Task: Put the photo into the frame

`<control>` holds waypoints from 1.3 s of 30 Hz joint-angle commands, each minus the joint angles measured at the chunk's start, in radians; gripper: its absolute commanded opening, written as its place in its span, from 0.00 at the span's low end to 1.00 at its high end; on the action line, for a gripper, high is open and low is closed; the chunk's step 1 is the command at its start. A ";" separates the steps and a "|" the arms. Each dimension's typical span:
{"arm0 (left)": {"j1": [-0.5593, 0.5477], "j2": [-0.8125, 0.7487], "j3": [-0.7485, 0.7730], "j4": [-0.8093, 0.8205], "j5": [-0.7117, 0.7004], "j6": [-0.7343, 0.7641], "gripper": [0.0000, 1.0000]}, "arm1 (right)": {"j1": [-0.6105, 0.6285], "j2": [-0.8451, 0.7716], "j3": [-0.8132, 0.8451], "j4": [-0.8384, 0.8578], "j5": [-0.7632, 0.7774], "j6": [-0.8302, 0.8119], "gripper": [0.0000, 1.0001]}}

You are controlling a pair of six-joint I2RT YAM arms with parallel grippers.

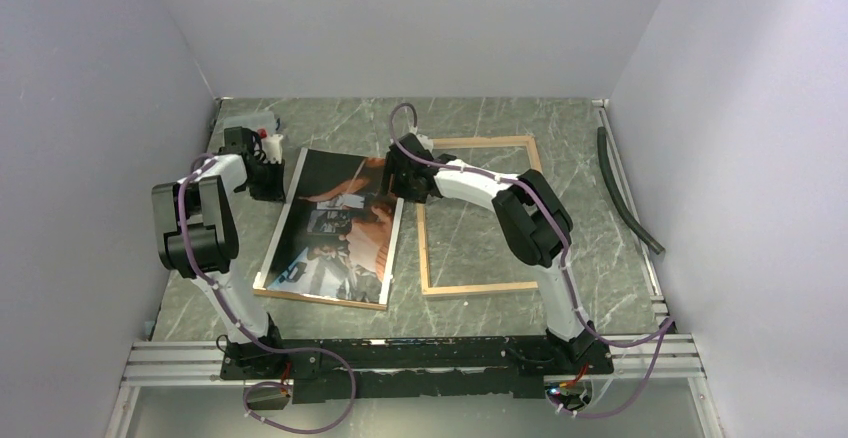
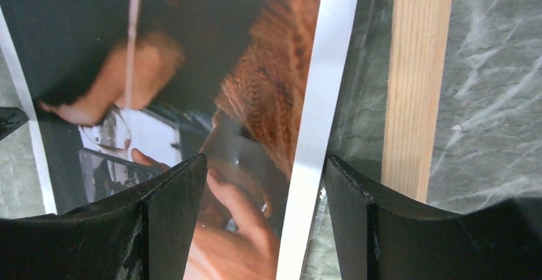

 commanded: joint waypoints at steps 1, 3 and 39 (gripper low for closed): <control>-0.004 0.007 -0.032 0.020 -0.007 -0.005 0.03 | 0.001 -0.010 0.011 0.040 -0.067 0.037 0.71; -0.008 0.010 -0.037 0.023 -0.008 -0.003 0.03 | 0.000 -0.035 0.009 0.046 -0.068 0.041 0.71; -0.015 -0.050 -0.029 -0.056 0.009 0.020 0.03 | -0.039 -0.151 -0.327 0.991 -0.674 0.248 0.75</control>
